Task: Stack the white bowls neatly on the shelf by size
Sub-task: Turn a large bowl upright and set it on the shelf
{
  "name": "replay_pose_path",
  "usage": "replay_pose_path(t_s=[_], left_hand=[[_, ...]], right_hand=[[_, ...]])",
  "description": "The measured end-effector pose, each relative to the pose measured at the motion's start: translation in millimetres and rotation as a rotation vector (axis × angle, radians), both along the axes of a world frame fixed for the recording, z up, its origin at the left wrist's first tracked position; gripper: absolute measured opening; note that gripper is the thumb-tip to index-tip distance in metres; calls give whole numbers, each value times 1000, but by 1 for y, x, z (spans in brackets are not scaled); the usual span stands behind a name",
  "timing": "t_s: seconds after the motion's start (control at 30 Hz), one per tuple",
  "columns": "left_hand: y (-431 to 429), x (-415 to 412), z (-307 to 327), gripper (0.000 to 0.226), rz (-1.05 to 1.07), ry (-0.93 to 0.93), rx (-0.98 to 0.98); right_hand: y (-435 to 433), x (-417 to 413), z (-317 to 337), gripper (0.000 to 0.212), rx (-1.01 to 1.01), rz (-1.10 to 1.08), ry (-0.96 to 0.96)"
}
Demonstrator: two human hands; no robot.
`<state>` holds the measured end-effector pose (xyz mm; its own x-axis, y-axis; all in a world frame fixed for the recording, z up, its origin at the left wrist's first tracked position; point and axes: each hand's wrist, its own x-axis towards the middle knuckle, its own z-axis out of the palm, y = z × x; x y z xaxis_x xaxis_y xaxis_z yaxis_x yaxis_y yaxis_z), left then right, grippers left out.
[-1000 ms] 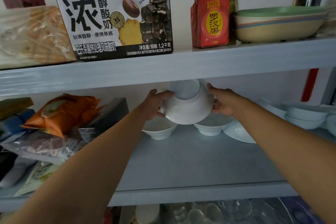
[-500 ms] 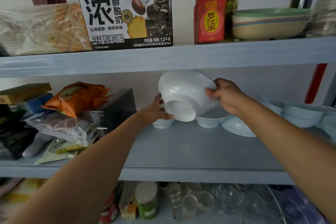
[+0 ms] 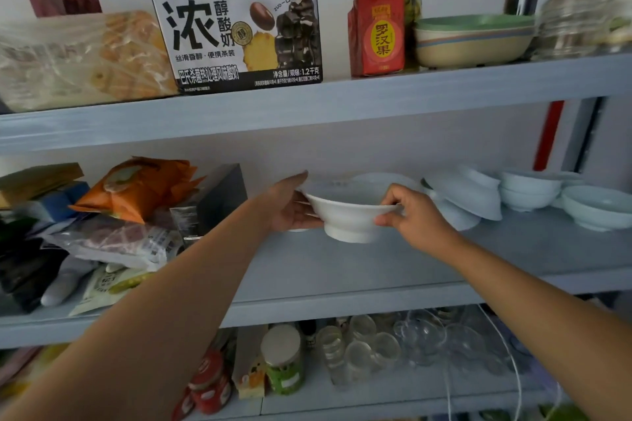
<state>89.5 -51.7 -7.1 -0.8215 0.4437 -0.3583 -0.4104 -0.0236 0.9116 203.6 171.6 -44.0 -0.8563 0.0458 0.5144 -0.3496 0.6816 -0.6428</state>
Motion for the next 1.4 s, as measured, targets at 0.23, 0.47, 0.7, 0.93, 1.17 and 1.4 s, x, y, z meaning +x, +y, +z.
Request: replay_pose_path(t_s=[0.23, 0.47, 0.7, 0.93, 1.17, 1.4], left_hand=[[5, 12, -33, 20, -18, 22, 5], [10, 28, -54, 51, 70, 29, 10], [9, 31, -54, 52, 114, 26, 22], [11, 35, -59, 54, 90, 29, 0], [10, 34, -64, 60, 118, 26, -43], [7, 33, -68, 64, 126, 18, -42]], right_hand=[[-7, 25, -32, 13, 143, -28, 29], [1, 32, -53, 23, 395, -21, -94], [26, 11, -31, 43, -238, -554, -229], [20, 9, -30, 22, -495, -369, -455], [22, 2, -36, 25, -459, -375, -488], [18, -1, -41, 23, -472, -355, -500]])
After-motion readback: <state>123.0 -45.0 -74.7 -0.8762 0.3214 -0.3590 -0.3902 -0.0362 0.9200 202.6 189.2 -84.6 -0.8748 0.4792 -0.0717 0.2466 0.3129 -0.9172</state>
